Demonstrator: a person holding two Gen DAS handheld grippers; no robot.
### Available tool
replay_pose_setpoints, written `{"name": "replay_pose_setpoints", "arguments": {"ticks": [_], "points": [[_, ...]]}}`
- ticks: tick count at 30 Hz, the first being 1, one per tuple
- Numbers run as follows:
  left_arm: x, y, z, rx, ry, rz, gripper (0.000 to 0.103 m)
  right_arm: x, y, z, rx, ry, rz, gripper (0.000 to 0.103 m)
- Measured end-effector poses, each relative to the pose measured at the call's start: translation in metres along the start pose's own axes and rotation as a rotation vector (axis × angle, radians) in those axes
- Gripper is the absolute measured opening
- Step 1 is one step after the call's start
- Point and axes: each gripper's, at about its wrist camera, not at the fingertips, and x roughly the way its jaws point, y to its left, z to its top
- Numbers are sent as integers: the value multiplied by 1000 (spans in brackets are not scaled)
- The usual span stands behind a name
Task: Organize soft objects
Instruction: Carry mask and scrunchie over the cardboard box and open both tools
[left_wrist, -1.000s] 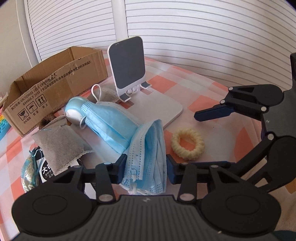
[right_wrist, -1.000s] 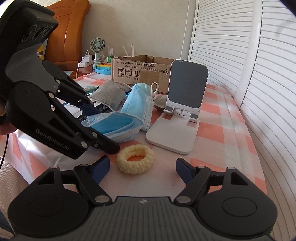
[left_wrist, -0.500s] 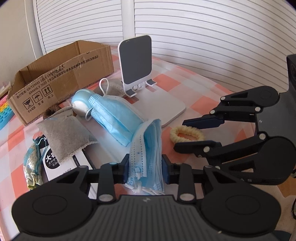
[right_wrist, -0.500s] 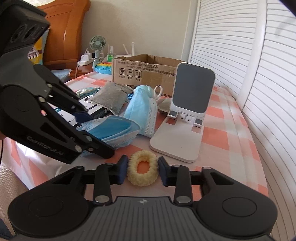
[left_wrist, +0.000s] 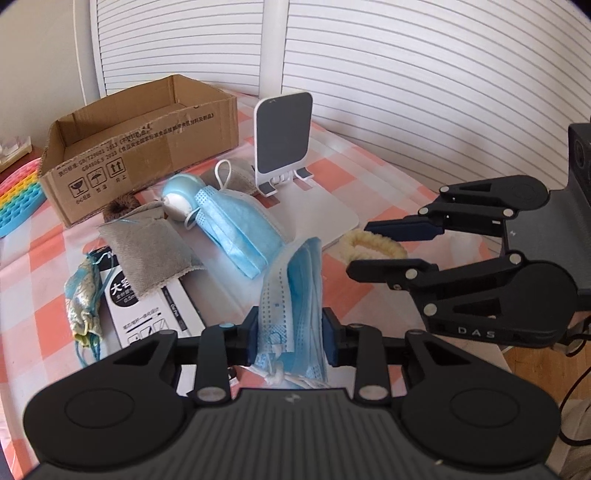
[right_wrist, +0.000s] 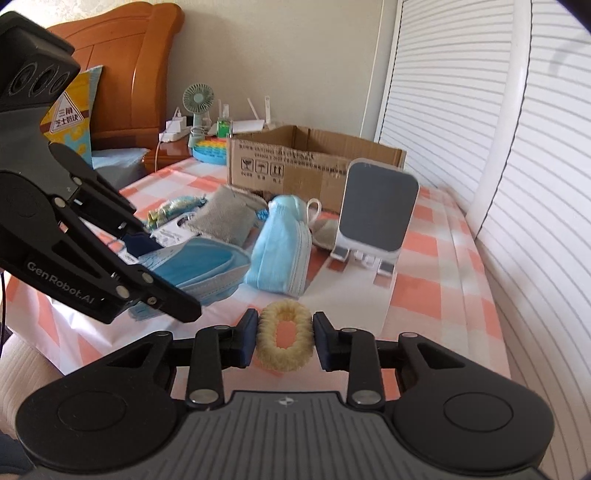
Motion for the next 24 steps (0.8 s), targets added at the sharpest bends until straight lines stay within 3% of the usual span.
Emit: {"name": "replay_pose_setpoints", "arguments": {"ticks": [11,24], "points": [[-24,17,6,-64,-11,54,32,-8,4,28,-16,-52,28,37],[-32,72,20,-160,-15,144,32,-7,-41,34,6,-23,-62,37]]}}
